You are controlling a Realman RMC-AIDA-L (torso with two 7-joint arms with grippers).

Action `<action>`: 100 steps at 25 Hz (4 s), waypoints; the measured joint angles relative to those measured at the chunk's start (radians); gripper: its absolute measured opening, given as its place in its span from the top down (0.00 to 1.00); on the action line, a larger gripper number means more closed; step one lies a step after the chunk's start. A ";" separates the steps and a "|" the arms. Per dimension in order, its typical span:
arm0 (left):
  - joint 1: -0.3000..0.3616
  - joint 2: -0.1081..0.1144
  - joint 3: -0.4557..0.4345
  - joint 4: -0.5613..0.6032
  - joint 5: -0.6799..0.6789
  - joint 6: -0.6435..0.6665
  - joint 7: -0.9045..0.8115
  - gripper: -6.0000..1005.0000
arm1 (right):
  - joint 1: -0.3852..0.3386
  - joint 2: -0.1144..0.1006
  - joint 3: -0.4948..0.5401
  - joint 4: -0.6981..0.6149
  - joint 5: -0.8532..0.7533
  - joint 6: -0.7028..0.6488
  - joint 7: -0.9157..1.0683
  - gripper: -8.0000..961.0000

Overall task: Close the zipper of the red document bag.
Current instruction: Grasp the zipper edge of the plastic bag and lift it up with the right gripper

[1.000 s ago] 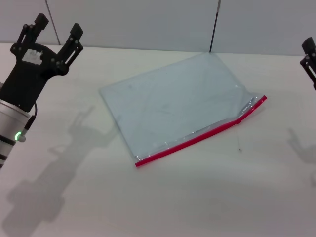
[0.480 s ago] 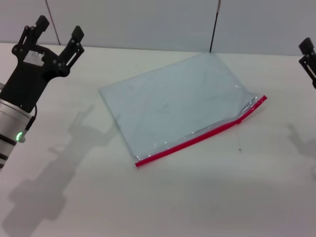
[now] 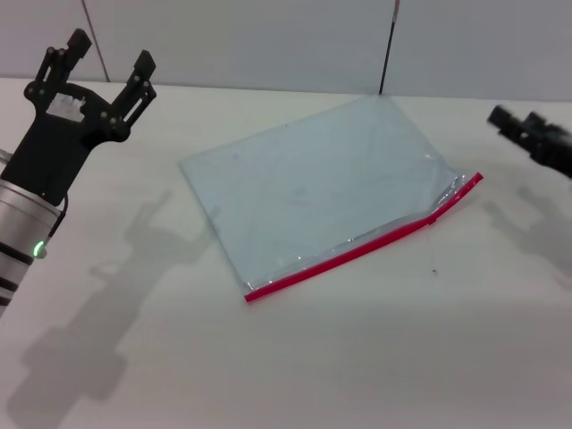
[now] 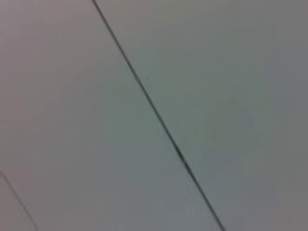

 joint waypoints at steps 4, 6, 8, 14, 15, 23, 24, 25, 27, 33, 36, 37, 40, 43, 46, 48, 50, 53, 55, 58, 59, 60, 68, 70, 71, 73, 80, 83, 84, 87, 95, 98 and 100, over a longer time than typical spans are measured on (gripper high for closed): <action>0.000 0.000 0.000 -0.001 0.000 0.000 0.000 0.16 | 0.037 -0.001 -0.004 -0.012 -0.104 0.084 0.117 0.14; 0.000 0.000 0.000 -0.002 0.000 -0.001 0.000 0.16 | 0.057 -0.003 -0.009 -0.020 -0.159 0.128 0.177 0.14; 0.000 0.000 0.000 -0.003 0.000 -0.001 0.000 0.16 | 0.074 -0.003 -0.016 -0.029 -0.209 0.161 0.230 0.14; -0.002 0.000 0.000 -0.004 0.000 -0.001 0.000 0.16 | 0.109 -0.003 -0.032 -0.038 -0.308 0.223 0.318 0.15; -0.002 0.000 0.000 -0.004 0.000 -0.001 0.000 0.16 | 0.113 -0.003 -0.037 -0.038 -0.320 0.233 0.331 0.15; -0.004 0.000 0.000 -0.005 0.000 0.000 -0.004 0.16 | 0.136 -0.003 -0.050 -0.034 -0.397 0.310 0.392 0.16; -0.004 0.000 0.000 -0.005 0.000 0.000 -0.005 0.16 | 0.138 -0.003 -0.057 -0.032 -0.400 0.313 0.396 0.16; -0.004 0.000 0.000 -0.005 0.000 0.000 -0.005 0.16 | 0.140 -0.003 -0.065 -0.031 -0.401 0.315 0.400 0.16; -0.005 0.000 0.000 -0.005 0.000 0.000 -0.005 0.16 | 0.145 -0.003 -0.085 -0.030 -0.402 0.315 0.407 0.16; -0.010 0.000 0.000 -0.005 0.001 0.000 -0.007 0.16 | 0.175 -0.001 -0.142 0.001 -0.403 0.342 0.420 0.17; -0.011 0.000 0.000 -0.006 0.001 0.000 -0.007 0.16 | 0.196 -0.001 -0.164 0.031 -0.403 0.390 0.420 0.17; -0.011 0.000 0.000 -0.006 0.001 0.000 -0.008 0.16 | 0.201 0.000 -0.169 0.037 -0.403 0.402 0.420 0.17; -0.012 0.000 0.000 -0.006 0.002 0.000 -0.008 0.16 | 0.209 0.001 -0.174 0.047 -0.403 0.421 0.421 0.17; -0.012 0.000 0.000 -0.006 0.002 0.000 -0.008 0.16 | 0.212 0.001 -0.183 0.052 -0.402 0.439 0.421 0.18; -0.012 0.000 0.000 -0.006 0.002 0.000 -0.008 0.16 | 0.213 0.002 -0.188 0.054 -0.402 0.448 0.421 0.18; -0.012 0.000 0.000 -0.006 0.002 0.000 -0.008 0.16 | 0.217 0.002 -0.191 0.059 -0.402 0.450 0.421 0.18; -0.012 0.000 0.000 -0.006 0.002 0.000 -0.008 0.16 | 0.220 0.002 -0.196 0.065 -0.402 0.451 0.421 0.18; -0.012 0.000 0.000 -0.006 0.002 0.000 -0.008 0.16 | 0.221 0.002 -0.198 0.066 -0.402 0.454 0.421 0.19; -0.012 0.000 0.000 -0.006 0.002 0.000 -0.008 0.16 | 0.222 0.002 -0.199 0.066 -0.402 0.454 0.421 0.19; -0.012 0.000 0.000 -0.006 0.002 0.000 -0.008 0.16 | 0.221 0.003 -0.200 0.066 -0.403 0.455 0.421 0.30; -0.012 0.000 0.000 -0.006 0.002 0.000 -0.008 0.16 | 0.222 0.003 -0.201 0.066 -0.403 0.454 0.421 0.35; -0.012 0.000 0.000 -0.006 0.002 0.000 -0.008 0.16 | 0.222 0.003 -0.202 0.066 -0.403 0.454 0.421 0.40; -0.012 0.000 0.000 -0.006 0.002 0.000 -0.008 0.16 | 0.222 0.002 -0.230 0.065 -0.404 0.446 0.420 0.79; -0.012 0.000 0.000 -0.006 0.002 0.000 -0.008 0.16 | 0.222 0.002 -0.235 0.065 -0.404 0.444 0.419 0.82; -0.012 0.000 0.000 -0.006 0.002 0.000 -0.008 0.16 | 0.222 0.002 -0.237 0.065 -0.404 0.442 0.418 0.84; -0.012 0.000 0.000 -0.006 0.002 0.000 -0.008 0.16 | 0.222 0.002 -0.237 0.065 -0.403 0.434 0.414 0.88; -0.012 0.000 0.000 -0.006 0.002 0.000 -0.008 0.16 | 0.220 0.003 -0.227 0.058 -0.392 0.374 0.383 0.98; -0.012 0.000 0.000 -0.006 0.007 0.000 -0.008 0.16 | 0.220 0.003 -0.226 0.057 -0.392 0.358 0.382 0.98; -0.012 0.000 0.000 -0.006 0.014 0.000 -0.007 0.16 | 0.220 0.002 -0.226 0.056 -0.392 0.345 0.382 0.98; -0.015 0.000 0.000 -0.006 0.032 -0.004 -0.003 0.16 | 0.222 0.000 -0.220 0.053 -0.389 0.297 0.381 0.98; -0.053 -0.002 0.000 -0.013 0.184 -0.095 0.091 0.16 | 0.232 0.003 -0.213 0.059 -0.340 0.270 0.349 0.98; -0.070 -0.004 0.000 -0.048 0.221 -0.169 0.185 0.16 | 0.240 0.004 -0.214 0.062 -0.339 0.270 0.347 0.98; -0.084 -0.004 0.000 -0.084 0.230 -0.238 0.271 0.16 | 0.243 0.005 -0.214 0.063 -0.337 0.270 0.347 0.98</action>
